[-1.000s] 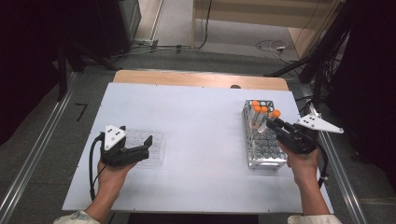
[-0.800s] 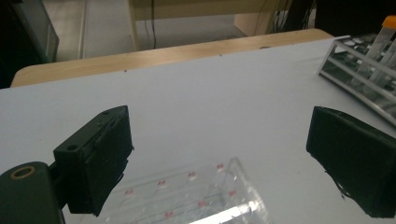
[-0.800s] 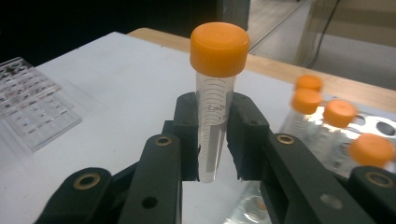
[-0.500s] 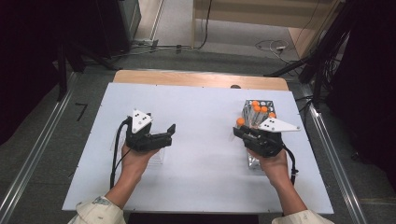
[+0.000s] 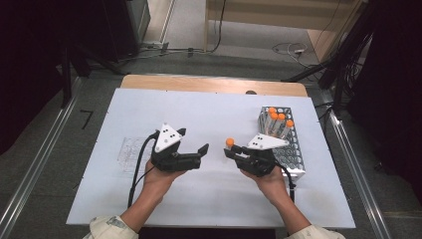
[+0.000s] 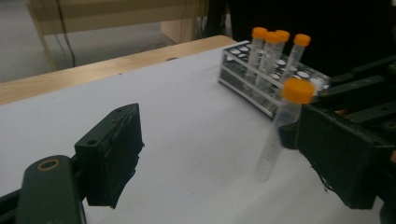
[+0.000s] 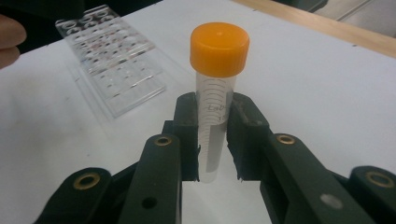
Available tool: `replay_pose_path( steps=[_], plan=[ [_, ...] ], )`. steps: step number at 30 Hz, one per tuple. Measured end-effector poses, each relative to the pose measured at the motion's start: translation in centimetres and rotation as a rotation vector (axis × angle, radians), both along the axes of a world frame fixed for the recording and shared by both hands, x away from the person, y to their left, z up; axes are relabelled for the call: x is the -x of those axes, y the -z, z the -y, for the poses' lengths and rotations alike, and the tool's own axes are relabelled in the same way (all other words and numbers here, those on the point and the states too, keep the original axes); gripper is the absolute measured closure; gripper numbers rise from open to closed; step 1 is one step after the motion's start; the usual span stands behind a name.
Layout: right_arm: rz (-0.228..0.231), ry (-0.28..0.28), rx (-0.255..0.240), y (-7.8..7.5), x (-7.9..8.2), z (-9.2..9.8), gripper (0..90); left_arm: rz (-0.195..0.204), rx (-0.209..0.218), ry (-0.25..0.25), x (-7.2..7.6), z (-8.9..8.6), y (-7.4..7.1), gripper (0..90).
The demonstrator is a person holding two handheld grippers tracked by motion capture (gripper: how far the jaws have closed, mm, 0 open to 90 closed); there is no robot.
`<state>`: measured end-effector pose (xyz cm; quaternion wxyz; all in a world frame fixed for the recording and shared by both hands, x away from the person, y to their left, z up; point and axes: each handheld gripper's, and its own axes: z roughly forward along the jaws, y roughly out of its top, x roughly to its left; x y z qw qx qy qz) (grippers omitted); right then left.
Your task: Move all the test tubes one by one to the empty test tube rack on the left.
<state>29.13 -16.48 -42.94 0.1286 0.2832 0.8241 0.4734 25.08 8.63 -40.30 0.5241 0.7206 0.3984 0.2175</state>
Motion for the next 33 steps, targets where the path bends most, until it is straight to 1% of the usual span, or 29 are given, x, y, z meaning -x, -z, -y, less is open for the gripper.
replay_pose_path(
  steps=[2,3,4,6,7,8,9,10,11,12,13,14,15,16,18,19,20,21,22,23,25,28,33],
  plan=[
    [-0.001,-0.024,0.004,0.2,0.3,-0.7,72.0,-0.006,-0.012,0.034,0.2,0.7,0.4,20.9],
    [-0.001,-0.045,0.009,0.3,0.6,-1.2,72.0,-0.009,-0.017,0.047,0.3,1.1,0.5,25.4],
    [-0.001,-0.045,0.009,0.3,0.6,-1.2,72.0,-0.011,-0.022,0.065,0.4,1.3,0.7,25.4],
    [-0.004,-0.061,0.012,0.5,0.8,-1.7,72.0,-0.012,-0.031,0.082,0.4,1.5,0.9,30.7],
    [-0.009,-0.070,0.012,0.5,0.9,-1.9,72.0,-0.008,-0.027,0.083,0.5,1.6,1.0,33.3],
    [-0.014,-0.085,0.012,0.7,1.2,-2.3,72.0,-0.004,-0.028,0.089,0.5,1.7,1.0,38.4],
    [-0.018,-0.093,0.014,0.8,1.3,-2.4,72.0,-0.003,-0.024,0.100,0.5,1.7,1.1,40.4],
    [-0.022,-0.099,0.010,0.8,1.4,-2.6,72.0,0.001,-0.026,0.101,0.6,1.7,1.1,43.0],
    [-0.022,-0.099,0.010,0.8,1.4,-2.6,72.0,0.005,-0.026,0.106,0.6,1.7,1.1,43.0],
    [-0.020,-0.110,0.015,0.9,1.5,-2.9,72.0,0.004,-0.024,0.116,0.6,1.8,1.1,48.4],
    [-0.020,-0.110,0.015,0.9,1.5,-2.9,72.0,0.004,-0.027,0.124,0.6,1.8,1.2,48.4],
    [-0.021,-0.115,0.016,0.9,1.6,-3.0,72.0,0.005,-0.029,0.128,0.7,1.9,1.2,50.4],
    [-0.020,-0.122,0.018,1.0,1.7,-3.2,72.0,0.004,-0.036,0.133,0.7,2.0,1.3,54.2],
    [-0.020,-0.122,0.018,1.0,1.7,-3.2,72.0,0.003,-0.040,0.138,0.7,2.0,1.3,54.2],
    [-0.024,-0.126,0.019,1.0,1.7,-3.3,72.0,0.002,-0.040,0.146,0.8,2.1,1.4,58.2],
    [-0.025,-0.133,0.019,1.0,1.8,-3.4,72.0,0.001,-0.047,0.149,0.8,2.1,1.5,61.4],
    [-0.025,-0.133,0.019,1.0,1.8,-3.4,72.0,0.001,-0.049,0.146,0.8,2.1,1.5,61.4],
    [-0.020,-0.140,0.020,1.0,1.9,-3.5,72.0,0.000,-0.049,0.146,0.8,2.1,1.5,64.9],
    [-0.020,-0.140,0.020,1.0,1.9,-3.5,72.0,0.000,-0.049,0.145,0.8,2.0,1.5,64.9],
    [-0.021,-0.142,0.022,1.0,1.9,-3.5,72.0,0.000,-0.047,0.145,0.8,2.0,1.5,67.8],
    [-0.026,-0.141,0.021,1.1,1.9,-3.5,72.0,0.001,-0.048,0.149,0.8,2.0,1.6,69.3],
    [-0.027,-0.139,0.024,1.1,1.9,-3.5,72.0,0.001,-0.053,0.150,0.8,2.1,1.6,69.5],
    [-0.032,-0.138,0.020,1.1,1.9,-3.5,72.0,0.000,-0.049,0.151,0.7,2.1,1.6,70.2]
  ],
)
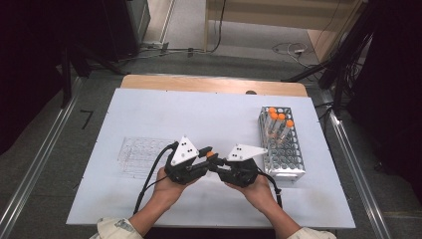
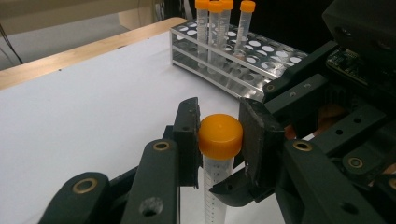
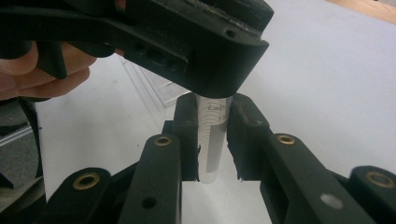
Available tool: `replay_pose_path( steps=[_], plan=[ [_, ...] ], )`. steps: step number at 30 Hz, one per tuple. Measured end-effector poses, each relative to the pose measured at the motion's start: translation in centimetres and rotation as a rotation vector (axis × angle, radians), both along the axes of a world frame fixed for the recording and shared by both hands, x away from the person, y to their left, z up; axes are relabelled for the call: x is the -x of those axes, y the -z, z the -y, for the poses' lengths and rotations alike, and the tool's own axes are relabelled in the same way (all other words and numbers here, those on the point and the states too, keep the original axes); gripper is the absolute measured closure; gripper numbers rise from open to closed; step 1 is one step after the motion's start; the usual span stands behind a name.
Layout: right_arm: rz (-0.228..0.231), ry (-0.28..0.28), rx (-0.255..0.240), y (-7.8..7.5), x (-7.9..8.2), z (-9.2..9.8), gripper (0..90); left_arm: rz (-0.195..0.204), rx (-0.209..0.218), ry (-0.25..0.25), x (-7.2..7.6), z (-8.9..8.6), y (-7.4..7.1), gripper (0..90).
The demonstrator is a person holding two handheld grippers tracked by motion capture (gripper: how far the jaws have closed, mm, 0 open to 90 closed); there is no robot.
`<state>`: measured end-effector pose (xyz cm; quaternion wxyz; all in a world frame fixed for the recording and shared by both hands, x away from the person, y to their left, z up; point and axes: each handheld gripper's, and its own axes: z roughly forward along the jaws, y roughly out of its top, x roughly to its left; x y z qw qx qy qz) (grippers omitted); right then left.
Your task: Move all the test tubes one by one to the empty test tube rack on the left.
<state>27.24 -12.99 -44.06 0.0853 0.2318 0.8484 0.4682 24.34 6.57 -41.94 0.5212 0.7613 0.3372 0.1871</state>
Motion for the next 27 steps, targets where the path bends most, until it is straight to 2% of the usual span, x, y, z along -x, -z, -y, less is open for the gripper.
replay_pose_path(
  steps=[14,15,16,17,18,19,22,26,27],
  plan=[
    [-0.012,-0.007,-0.019,0.0,0.0,0.0,71.2,0.002,0.004,0.006,0.1,-0.1,-0.1,71.4],
    [-0.014,-0.015,-0.020,0.0,0.0,0.0,65.5,0.001,0.005,0.008,0.1,-0.1,-0.1,71.3],
    [-0.014,-0.015,-0.020,0.0,0.0,0.0,65.5,0.000,0.011,0.007,0.1,-0.1,-0.1,71.3],
    [-0.021,-0.024,-0.025,0.0,0.0,0.0,60.7,-0.001,0.015,0.011,0.1,-0.2,-0.2,71.3],
    [-0.028,-0.033,-0.020,0.0,0.0,-0.2,49.1,0.001,0.012,0.010,0.1,-0.3,-0.3,71.3],
    [-0.028,-0.033,-0.020,0.0,0.0,-0.2,49.1,0.001,0.017,0.007,0.1,-0.3,-0.3,71.3],
    [-0.028,-0.030,-0.015,0.1,0.0,-0.2,41.8,0.004,0.025,-0.002,0.0,-0.7,-0.6,71.3],
    [-0.028,0.015,-0.005,0.2,-0.2,0.1,29.1,0.004,0.033,-0.017,-0.3,-1.6,-1.0,71.3],
    [-0.028,0.015,-0.005,0.2,-0.2,0.1,29.1,0.003,0.036,-0.021,-0.3,-1.9,-1.1,71.3]
  ],
)
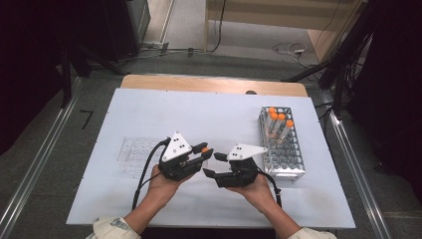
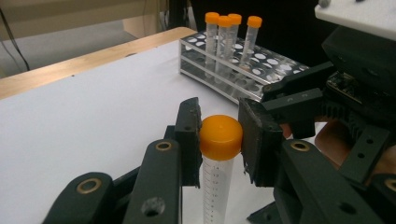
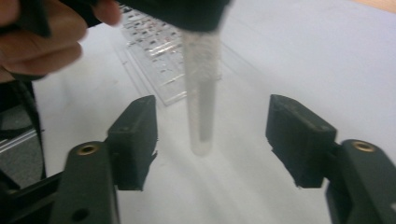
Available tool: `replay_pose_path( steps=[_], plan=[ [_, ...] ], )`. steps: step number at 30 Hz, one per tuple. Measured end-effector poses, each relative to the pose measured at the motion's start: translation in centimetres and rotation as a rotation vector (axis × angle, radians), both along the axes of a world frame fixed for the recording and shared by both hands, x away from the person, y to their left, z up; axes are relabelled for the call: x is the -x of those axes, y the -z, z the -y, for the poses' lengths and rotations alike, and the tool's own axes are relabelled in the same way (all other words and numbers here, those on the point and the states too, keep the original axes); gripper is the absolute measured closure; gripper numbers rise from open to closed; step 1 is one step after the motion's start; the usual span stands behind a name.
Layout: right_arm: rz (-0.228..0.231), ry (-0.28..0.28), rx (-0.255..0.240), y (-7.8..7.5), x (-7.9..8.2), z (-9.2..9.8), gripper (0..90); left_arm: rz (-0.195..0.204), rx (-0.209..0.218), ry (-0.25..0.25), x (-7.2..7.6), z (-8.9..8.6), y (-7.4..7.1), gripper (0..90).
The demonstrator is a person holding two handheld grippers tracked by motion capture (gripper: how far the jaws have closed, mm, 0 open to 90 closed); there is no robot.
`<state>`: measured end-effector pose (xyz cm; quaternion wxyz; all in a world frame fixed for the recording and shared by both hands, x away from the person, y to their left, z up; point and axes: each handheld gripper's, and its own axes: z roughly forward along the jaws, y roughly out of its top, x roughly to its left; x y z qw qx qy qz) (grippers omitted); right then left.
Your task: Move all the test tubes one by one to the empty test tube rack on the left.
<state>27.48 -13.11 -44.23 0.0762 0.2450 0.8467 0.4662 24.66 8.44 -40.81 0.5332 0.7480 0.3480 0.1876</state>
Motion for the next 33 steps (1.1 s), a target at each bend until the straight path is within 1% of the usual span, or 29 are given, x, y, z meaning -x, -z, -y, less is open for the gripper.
replay_pose_path(
  steps=[1,2,3,7,11,14,15,16,20,23,28,30,33],
  plan=[
    [-0.008,0.015,0.003,0.0,-0.1,0.1,26.1,0.001,-0.006,-0.003,-0.1,-0.4,-0.2,71.3],
    [-0.011,0.027,0.005,0.1,-0.1,0.2,25.1,0.000,0.003,-0.009,-0.1,-0.7,-0.4,71.3],
    [-0.016,0.039,0.003,0.1,-0.2,0.3,24.1,0.003,0.003,-0.017,-0.2,-1.1,-0.7,71.3],
    [-0.018,0.049,0.005,0.1,-0.2,0.4,22.8,0.014,0.025,-0.046,-0.3,-3.0,-2.0,71.3],
    [-0.023,0.053,0.009,0.3,-0.3,0.4,22.8,0.029,0.053,-0.095,-0.5,-5.1,-3.0,71.3],
    [-0.019,0.058,0.010,0.2,-0.3,0.6,22.9,0.031,0.066,-0.136,-0.7,-6.9,-3.5,71.3],
    [-0.019,0.058,0.010,0.2,-0.3,0.6,22.9,0.032,0.068,-0.152,-0.7,-7.6,-3.6,71.3],
    [-0.020,0.063,0.007,0.2,-0.3,0.6,22.9,0.036,0.059,-0.173,-0.8,-8.2,-3.6,71.3],
    [-0.016,0.072,0.012,0.2,-0.3,1.0,22.9,0.033,0.069,-0.260,-1.0,-11.2,-3.7,71.2],
    [-0.015,0.078,0.008,0.2,-0.3,1.2,23.0,0.041,0.051,-0.332,-0.9,-13.3,-3.8,71.2],
    [-0.008,0.089,0.002,0.0,-0.4,1.6,23.2,0.030,0.064,-0.428,-0.8,-16.7,-3.4,71.2],
    [-0.007,0.092,0.002,0.0,-0.4,1.7,23.3,0.029,0.066,-0.461,-0.8,-17.6,-3.3,71.2],
    [-0.007,0.093,0.001,0.0,-0.4,1.7,23.2,0.031,0.043,-0.491,-0.8,-18.3,-2.8,71.2]
  ],
)
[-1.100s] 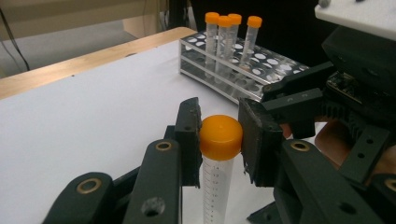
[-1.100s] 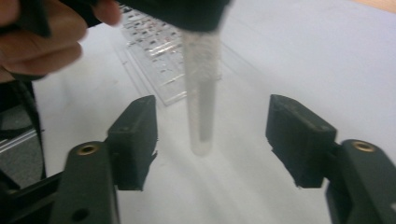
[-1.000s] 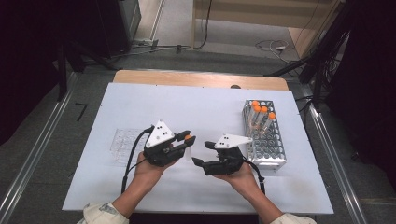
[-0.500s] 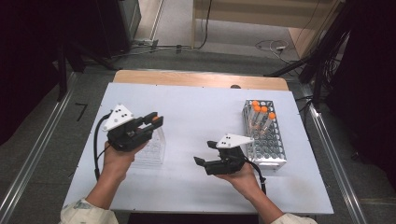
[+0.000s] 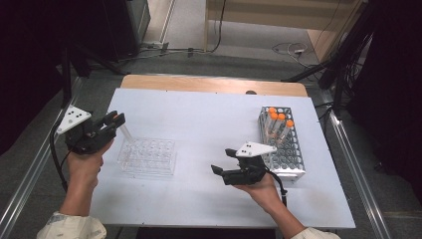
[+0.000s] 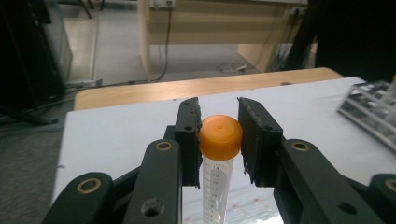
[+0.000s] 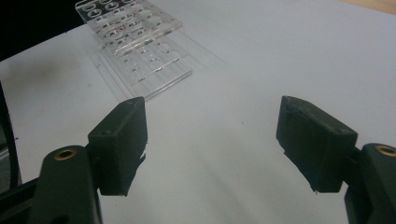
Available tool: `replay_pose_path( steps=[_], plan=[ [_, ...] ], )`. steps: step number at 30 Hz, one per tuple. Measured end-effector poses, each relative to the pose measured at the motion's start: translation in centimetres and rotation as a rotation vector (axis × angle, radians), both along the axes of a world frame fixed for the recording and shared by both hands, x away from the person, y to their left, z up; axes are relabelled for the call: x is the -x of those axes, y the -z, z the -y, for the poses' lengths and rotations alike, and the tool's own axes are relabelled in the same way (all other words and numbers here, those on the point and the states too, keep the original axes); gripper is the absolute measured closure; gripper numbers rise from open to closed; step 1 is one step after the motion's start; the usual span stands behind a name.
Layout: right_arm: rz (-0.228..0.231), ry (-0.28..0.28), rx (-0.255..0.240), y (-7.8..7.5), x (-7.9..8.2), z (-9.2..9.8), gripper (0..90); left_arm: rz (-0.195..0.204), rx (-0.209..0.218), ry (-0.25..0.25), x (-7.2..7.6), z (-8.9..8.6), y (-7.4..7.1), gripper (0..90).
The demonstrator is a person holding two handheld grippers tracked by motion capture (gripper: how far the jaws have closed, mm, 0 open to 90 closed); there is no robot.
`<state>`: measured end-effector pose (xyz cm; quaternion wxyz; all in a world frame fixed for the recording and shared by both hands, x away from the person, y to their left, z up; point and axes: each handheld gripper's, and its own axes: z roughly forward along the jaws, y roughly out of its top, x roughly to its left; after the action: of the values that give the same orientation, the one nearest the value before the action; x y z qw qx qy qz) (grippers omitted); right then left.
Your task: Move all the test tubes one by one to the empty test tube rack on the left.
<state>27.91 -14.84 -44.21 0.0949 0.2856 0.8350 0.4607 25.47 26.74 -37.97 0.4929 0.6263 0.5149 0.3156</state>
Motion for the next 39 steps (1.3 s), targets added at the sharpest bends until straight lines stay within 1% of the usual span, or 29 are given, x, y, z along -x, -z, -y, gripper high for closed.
replay_pose_path(
  steps=[2,4,5,7,13,14,17,19,20,25,29,31,34,39],
  plan=[
    [-0.001,-0.002,-0.002,0.0,0.0,-0.1,23.2,0.002,0.003,-0.007,-0.1,-0.1,0.3,71.2],
    [-0.001,-0.004,-0.001,0.0,0.1,-0.1,23.3,0.001,-0.005,-0.011,-0.2,0.0,0.6,71.2],
    [-0.001,-0.003,-0.002,0.0,0.1,-0.1,23.3,-0.002,-0.012,-0.015,-0.3,0.1,0.8,71.2],
    [0.000,-0.003,-0.004,0.0,0.1,-0.1,23.3,-0.001,-0.041,-0.025,-0.4,0.3,1.1,71.2],
    [0.002,0.002,-0.007,-0.1,0.1,0.1,23.4,-0.031,-0.099,-0.028,-0.7,1.2,2.1,71.1],
    [0.003,0.001,-0.009,-0.1,0.1,0.1,23.4,-0.033,-0.103,-0.033,-0.7,1.3,2.4,71.1],
    [0.004,0.001,-0.009,-0.2,0.1,0.2,23.4,-0.054,-0.118,-0.051,-0.7,1.5,3.4,71.1],
    [0.005,0.003,-0.009,-0.2,0.2,0.2,23.4,-0.067,-0.119,-0.055,-0.7,1.6,4.0,71.1],
    [0.005,0.001,-0.008,-0.3,0.2,0.3,23.4,-0.062,-0.118,-0.057,-0.6,1.6,4.1,71.0],
    [0.004,0.005,-0.005,-0.2,0.0,0.4,23.4,-0.079,-0.154,-0.059,-0.4,2.1,4.4,70.9],
    [0.005,0.005,-0.005,-0.2,0.0,0.4,23.4,-0.086,-0.148,-0.060,-0.4,2.1,4.6,70.4],
    [0.005,0.006,-0.002,-0.2,0.0,0.4,23.4,-0.083,-0.136,-0.054,-0.3,2.0,4.7,69.2],
    [0.002,0.006,-0.002,-0.1,0.0,0.3,23.4,-0.083,-0.121,-0.051,-0.3,1.9,4.6,60.9],
    [0.004,0.006,-0.003,-0.2,0.1,0.3,23.4,-0.077,-0.099,-0.061,-0.3,1.9,4.4,48.8]
  ],
)
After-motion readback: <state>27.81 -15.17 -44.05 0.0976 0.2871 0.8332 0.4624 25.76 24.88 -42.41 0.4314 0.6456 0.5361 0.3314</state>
